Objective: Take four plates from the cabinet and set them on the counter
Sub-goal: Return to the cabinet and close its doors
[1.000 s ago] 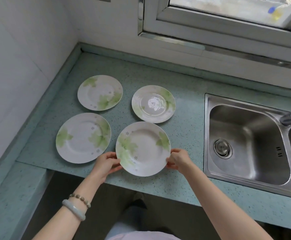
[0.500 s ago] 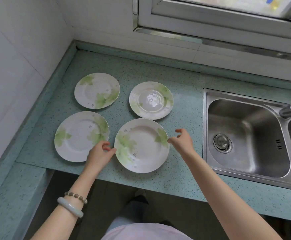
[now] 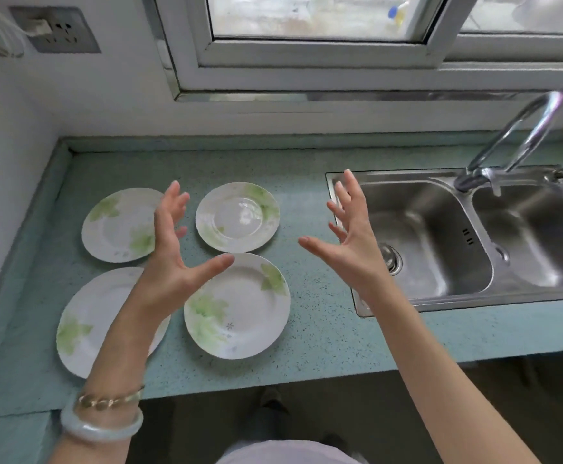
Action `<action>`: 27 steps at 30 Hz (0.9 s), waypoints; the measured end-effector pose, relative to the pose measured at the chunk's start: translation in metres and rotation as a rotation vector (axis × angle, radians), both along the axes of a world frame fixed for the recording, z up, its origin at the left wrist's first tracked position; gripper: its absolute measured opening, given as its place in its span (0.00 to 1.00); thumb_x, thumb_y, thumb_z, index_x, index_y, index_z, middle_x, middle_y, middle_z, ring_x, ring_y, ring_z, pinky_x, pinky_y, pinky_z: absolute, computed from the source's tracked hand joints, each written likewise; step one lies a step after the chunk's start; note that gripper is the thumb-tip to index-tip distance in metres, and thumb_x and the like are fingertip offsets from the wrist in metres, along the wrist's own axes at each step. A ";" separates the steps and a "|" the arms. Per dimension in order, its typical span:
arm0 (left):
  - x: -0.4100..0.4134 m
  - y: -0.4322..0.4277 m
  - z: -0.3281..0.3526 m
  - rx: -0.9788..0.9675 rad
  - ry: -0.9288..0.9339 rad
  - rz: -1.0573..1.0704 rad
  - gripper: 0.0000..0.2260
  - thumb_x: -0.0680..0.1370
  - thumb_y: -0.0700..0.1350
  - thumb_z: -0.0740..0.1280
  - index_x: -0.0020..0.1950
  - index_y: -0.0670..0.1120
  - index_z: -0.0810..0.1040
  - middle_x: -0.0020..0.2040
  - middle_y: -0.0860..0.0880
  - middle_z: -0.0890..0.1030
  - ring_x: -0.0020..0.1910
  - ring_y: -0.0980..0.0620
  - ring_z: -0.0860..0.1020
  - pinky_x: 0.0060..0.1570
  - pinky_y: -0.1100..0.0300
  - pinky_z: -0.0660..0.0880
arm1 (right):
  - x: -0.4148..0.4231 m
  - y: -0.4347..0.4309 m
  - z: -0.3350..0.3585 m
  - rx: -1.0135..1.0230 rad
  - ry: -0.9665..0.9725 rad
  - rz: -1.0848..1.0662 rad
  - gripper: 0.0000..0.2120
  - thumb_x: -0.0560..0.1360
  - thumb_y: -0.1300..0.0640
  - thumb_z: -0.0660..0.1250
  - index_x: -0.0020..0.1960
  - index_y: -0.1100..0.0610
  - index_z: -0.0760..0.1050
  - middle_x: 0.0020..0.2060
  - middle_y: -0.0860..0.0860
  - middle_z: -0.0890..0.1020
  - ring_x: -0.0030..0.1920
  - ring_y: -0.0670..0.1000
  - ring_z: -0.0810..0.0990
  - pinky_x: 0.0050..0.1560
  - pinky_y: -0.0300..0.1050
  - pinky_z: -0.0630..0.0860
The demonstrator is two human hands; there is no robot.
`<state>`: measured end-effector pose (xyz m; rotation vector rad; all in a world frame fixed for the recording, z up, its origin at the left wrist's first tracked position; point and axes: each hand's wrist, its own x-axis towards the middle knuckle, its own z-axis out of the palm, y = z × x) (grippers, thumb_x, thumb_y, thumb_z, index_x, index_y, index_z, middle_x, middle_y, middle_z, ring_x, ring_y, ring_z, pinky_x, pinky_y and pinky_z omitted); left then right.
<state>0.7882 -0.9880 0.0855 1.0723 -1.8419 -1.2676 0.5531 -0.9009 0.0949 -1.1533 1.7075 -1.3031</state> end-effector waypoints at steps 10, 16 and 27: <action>-0.137 0.024 0.010 -0.056 0.057 -0.492 0.50 0.64 0.56 0.76 0.75 0.62 0.46 0.74 0.55 0.60 0.73 0.61 0.61 0.71 0.60 0.62 | -0.066 0.116 0.020 -0.006 0.034 -0.422 0.50 0.69 0.60 0.75 0.76 0.42 0.45 0.77 0.48 0.56 0.74 0.44 0.59 0.74 0.48 0.59; -0.198 0.093 0.015 -0.057 0.131 -0.753 0.49 0.62 0.65 0.75 0.74 0.65 0.48 0.75 0.52 0.61 0.73 0.60 0.62 0.71 0.54 0.63 | -0.080 0.226 0.030 -0.079 0.031 -0.704 0.48 0.69 0.62 0.75 0.75 0.40 0.49 0.76 0.46 0.57 0.74 0.42 0.59 0.75 0.49 0.58; -0.240 0.323 0.022 -0.060 0.209 -1.160 0.48 0.64 0.54 0.76 0.75 0.61 0.49 0.74 0.57 0.62 0.73 0.60 0.62 0.70 0.54 0.63 | -0.021 0.481 0.028 -0.133 0.069 -1.158 0.46 0.68 0.64 0.75 0.76 0.44 0.52 0.75 0.47 0.60 0.72 0.43 0.63 0.73 0.48 0.61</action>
